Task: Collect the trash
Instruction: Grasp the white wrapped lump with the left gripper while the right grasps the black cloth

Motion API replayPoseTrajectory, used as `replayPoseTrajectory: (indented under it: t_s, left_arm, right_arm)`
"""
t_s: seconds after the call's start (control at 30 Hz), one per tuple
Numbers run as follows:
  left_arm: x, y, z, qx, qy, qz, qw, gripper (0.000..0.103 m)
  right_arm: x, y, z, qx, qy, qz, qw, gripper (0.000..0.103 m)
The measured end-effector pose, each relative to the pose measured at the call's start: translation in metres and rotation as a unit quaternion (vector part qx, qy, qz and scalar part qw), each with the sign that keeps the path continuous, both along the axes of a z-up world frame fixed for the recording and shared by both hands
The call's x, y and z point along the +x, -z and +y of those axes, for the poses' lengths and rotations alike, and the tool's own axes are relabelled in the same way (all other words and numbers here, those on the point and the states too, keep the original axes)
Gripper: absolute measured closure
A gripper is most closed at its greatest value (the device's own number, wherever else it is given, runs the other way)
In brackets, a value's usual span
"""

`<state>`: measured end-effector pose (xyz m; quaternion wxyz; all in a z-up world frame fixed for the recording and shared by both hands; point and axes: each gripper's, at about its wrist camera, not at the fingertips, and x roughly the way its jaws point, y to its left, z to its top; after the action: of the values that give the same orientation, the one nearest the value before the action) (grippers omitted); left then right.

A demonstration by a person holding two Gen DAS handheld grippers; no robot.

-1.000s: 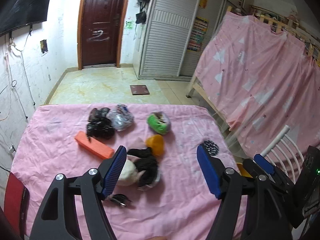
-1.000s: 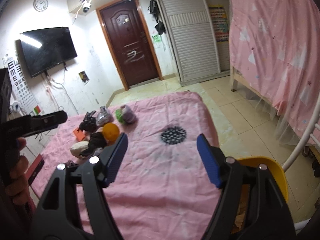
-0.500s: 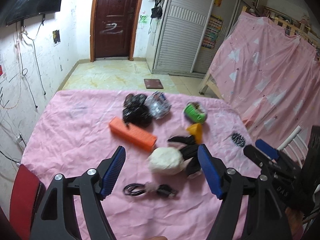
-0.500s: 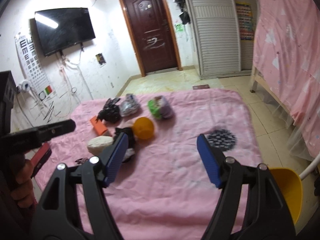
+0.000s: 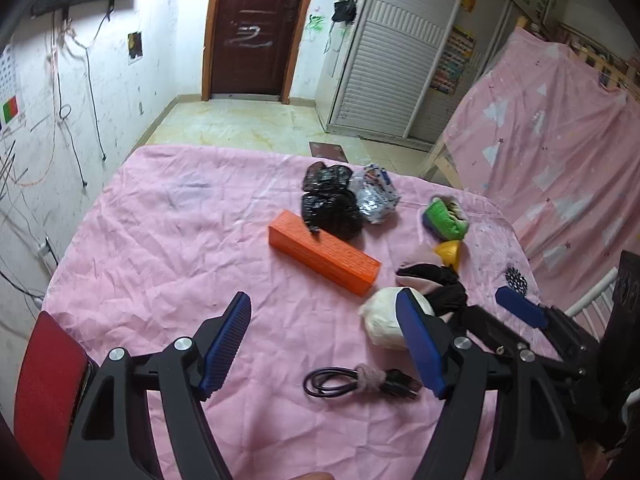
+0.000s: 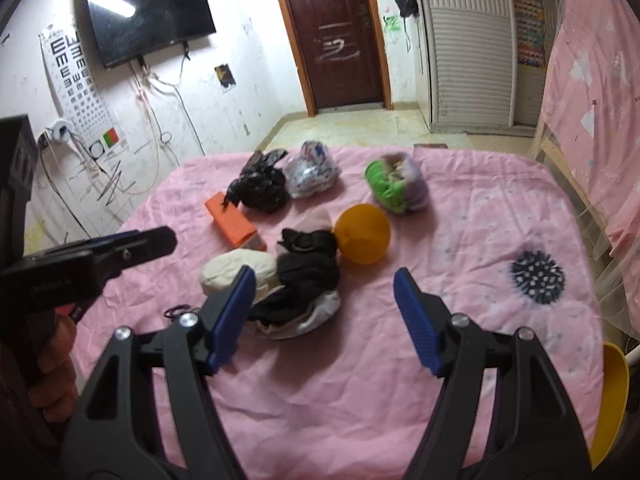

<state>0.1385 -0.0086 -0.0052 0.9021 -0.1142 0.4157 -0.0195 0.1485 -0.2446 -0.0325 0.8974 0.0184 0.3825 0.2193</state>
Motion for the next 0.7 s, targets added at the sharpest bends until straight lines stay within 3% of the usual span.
replayPoseTrajectory:
  t_s: [0.17,0.27,0.33,0.5,0.7]
  left_arm:
    - [0.005,0.001,0.007,-0.013,-0.006,0.002,0.9999,0.035]
    - [0.007,0.001,0.004,-0.017,-0.001,0.003,0.9999,0.035]
    - [0.009,0.001,0.001,-0.018,0.003,0.005,0.9998,0.035]
    - [0.014,0.006,-0.008,-0.023,0.009,0.015,0.9996,0.035]
    - [0.017,0.012,-0.024,-0.017,0.020,0.027,0.9993,0.035]
  right_arm:
    - [0.012,0.010,0.010,0.003,-0.003,0.023,1.000,0.035]
    - [0.018,0.016,0.009,0.019,-0.010,0.040,0.999,0.051]
    - [0.021,0.017,0.007,0.042,-0.019,0.049,0.998,0.068]
    - [0.021,0.018,-0.002,0.076,-0.026,0.055,0.995,0.071]
    - [0.008,-0.005,-0.024,0.098,-0.012,0.017,0.995,0.071]
